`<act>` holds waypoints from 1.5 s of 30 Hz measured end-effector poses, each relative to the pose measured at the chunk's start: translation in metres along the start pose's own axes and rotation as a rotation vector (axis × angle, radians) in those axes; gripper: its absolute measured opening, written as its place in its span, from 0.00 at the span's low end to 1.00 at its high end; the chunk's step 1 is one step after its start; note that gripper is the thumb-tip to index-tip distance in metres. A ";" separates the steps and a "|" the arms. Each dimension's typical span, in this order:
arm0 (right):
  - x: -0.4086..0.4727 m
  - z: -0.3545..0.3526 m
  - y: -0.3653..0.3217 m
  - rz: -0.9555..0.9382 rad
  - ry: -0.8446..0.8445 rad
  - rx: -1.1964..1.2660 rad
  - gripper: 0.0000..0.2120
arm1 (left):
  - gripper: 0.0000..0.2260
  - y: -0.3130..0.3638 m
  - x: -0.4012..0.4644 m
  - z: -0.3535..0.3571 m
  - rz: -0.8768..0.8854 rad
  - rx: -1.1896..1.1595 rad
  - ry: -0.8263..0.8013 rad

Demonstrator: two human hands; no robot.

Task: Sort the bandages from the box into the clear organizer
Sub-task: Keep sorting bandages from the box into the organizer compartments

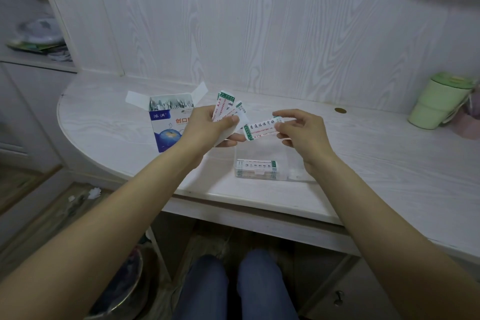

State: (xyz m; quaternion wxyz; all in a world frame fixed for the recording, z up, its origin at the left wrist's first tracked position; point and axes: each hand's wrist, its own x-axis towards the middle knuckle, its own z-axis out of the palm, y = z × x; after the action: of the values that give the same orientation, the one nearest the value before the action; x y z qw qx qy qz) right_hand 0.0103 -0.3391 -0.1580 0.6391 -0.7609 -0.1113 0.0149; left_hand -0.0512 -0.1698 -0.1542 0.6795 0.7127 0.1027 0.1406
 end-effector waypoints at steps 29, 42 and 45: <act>0.038 0.018 0.005 -0.098 -0.358 -1.030 0.07 | 0.05 -0.010 0.023 -0.001 -0.050 0.167 -0.037; 0.035 0.014 0.004 -0.081 -0.593 -1.105 0.16 | 0.06 -0.011 0.023 0.003 -0.042 0.170 -0.055; 0.032 0.013 0.008 -0.108 -0.576 -1.066 0.18 | 0.04 -0.011 0.022 0.002 -0.031 0.169 -0.057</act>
State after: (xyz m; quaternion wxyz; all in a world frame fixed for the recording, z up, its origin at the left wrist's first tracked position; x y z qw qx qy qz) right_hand 0.0403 -0.3216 -0.1642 0.1141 -0.9347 -0.3105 0.1300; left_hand -0.0294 -0.1632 -0.1636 0.6217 0.7695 0.1059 0.1006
